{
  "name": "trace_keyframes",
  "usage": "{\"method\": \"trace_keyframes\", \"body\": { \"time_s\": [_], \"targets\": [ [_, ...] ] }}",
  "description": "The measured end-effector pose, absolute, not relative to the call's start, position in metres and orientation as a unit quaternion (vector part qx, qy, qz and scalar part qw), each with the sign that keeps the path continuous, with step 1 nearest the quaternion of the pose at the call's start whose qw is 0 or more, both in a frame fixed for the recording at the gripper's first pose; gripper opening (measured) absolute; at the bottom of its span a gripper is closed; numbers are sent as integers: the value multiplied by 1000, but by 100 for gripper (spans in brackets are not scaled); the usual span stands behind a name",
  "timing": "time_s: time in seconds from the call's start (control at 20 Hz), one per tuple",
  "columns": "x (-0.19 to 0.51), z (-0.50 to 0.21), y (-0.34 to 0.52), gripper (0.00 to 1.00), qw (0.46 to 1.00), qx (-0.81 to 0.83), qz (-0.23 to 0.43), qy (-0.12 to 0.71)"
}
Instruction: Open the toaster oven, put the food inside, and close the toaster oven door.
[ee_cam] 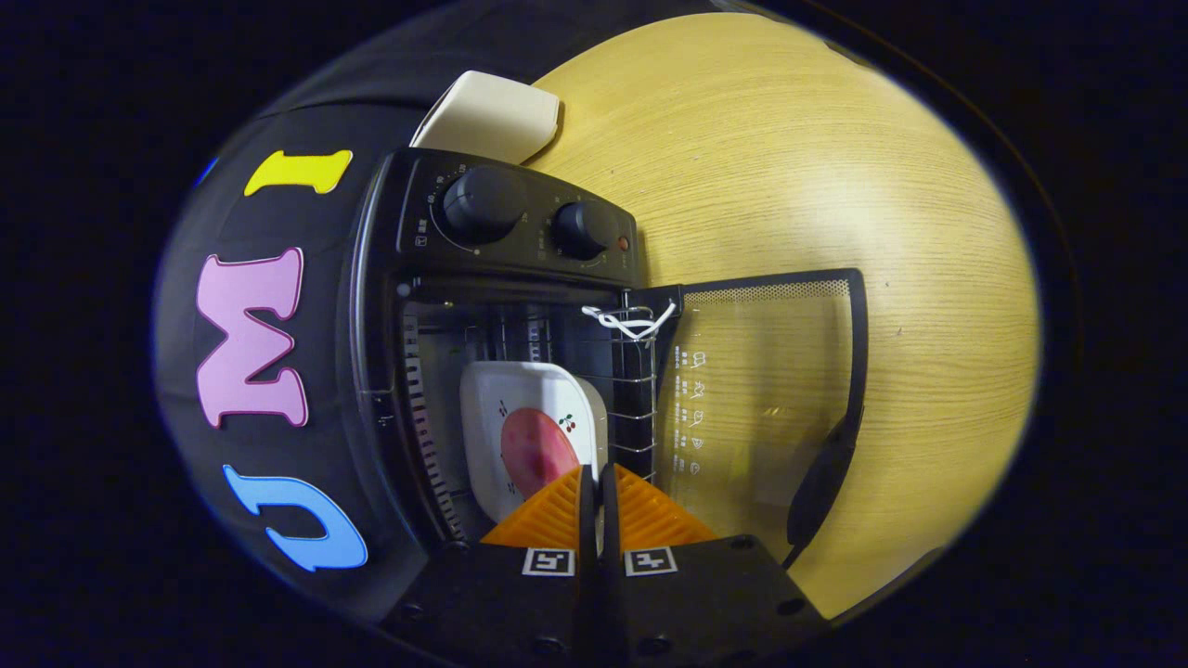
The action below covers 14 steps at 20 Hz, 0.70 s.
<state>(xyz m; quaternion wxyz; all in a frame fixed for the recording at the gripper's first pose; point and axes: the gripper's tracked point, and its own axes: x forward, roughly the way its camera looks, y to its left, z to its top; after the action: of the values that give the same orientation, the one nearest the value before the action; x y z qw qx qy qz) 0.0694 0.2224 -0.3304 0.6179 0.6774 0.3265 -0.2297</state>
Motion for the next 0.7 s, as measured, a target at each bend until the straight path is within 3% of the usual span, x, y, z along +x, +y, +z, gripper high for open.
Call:
{"method": "trace_keyframes", "body": {
  "time_s": [0.5,0.7],
  "targets": [
    [90,-337,246,10,590,712,-207,319],
    [85,-325,252,37,590,716,-176,330]
  ]
}}
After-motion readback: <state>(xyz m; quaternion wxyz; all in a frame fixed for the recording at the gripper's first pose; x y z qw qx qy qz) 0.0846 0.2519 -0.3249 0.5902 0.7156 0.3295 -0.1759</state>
